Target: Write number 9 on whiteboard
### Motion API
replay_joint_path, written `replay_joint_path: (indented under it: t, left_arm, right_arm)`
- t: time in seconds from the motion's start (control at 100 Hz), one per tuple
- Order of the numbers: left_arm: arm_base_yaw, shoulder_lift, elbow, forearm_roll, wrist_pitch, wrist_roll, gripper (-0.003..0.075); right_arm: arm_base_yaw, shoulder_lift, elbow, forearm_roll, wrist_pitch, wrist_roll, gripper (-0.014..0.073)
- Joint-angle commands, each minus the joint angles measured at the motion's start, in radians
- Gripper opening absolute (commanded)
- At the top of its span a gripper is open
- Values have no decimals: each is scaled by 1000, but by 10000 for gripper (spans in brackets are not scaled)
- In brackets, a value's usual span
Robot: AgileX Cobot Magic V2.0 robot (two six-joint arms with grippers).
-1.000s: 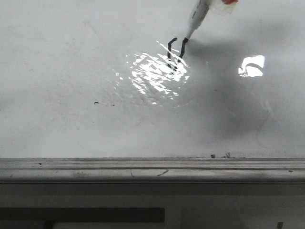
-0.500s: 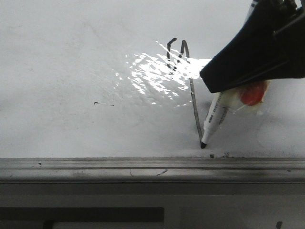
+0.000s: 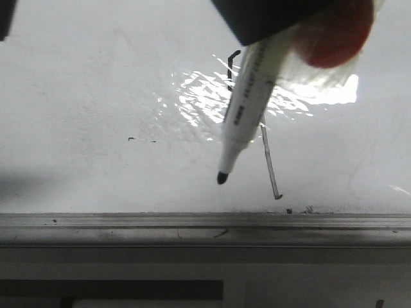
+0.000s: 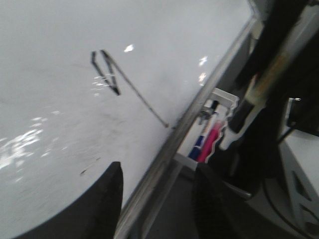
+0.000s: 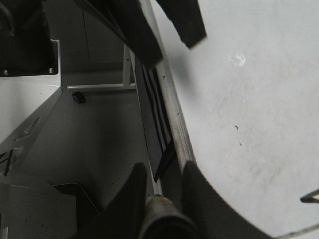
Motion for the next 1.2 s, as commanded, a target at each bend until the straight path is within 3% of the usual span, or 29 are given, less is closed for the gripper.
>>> replay_joint_path:
  t: [0.0,0.09,0.23,0.83,0.92,1.05,1.19]
  left_arm:
    - [-65,75,-27,-206,1,178,295]
    - [-138,149,-27,-280,1,327,295]
    - [-223,242,-27,-291,-5,446,295]
    - [-250,318,-27,-516,-48,468,288]
    - [-250,318,-27,-517,-46,468,206]
    - [-250,320,-27,-512,-46,468,-24]
    - [-250,320,-27,-509,-46,468,-20]
  right_arm:
    - [35,8,-38,0,-108,-15,-41]
    - [55,15,-38,-9,-149,-15,-41]
    - [57,17,-38,-10,-157,-15,-41]
    - [72,37,-38,-10,-122,-15,-41]
    - [72,45,-38,-6,-118,-15,-41]
    - [79,45,-38,-1,-122,-15,-41]
    - [91,45,-38,11,-124,-15,-41]
